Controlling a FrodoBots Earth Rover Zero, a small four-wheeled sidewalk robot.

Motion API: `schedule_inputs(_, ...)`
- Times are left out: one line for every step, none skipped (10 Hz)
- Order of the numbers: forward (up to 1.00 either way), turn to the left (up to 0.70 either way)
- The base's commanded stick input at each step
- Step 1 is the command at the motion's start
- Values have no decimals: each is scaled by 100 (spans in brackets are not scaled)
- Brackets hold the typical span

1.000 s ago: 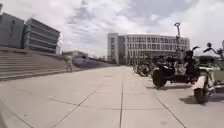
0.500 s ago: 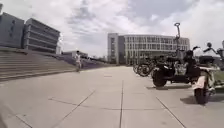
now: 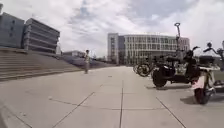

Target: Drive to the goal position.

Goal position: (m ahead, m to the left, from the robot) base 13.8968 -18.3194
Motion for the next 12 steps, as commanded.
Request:
schedule_inputs(6, 1)
schedule_inputs(6, 1)
schedule_inputs(6, 1)
schedule_inputs(6, 1)
schedule_inputs(6, 1)
schedule_inputs(6, 1)
schedule_inputs(6, 1)
schedule_inputs(6, 1)
schedule_inputs(6, 1)
schedule_inputs(6, 1)
schedule_inputs(6, 1)
schedule_inputs(6, 1)
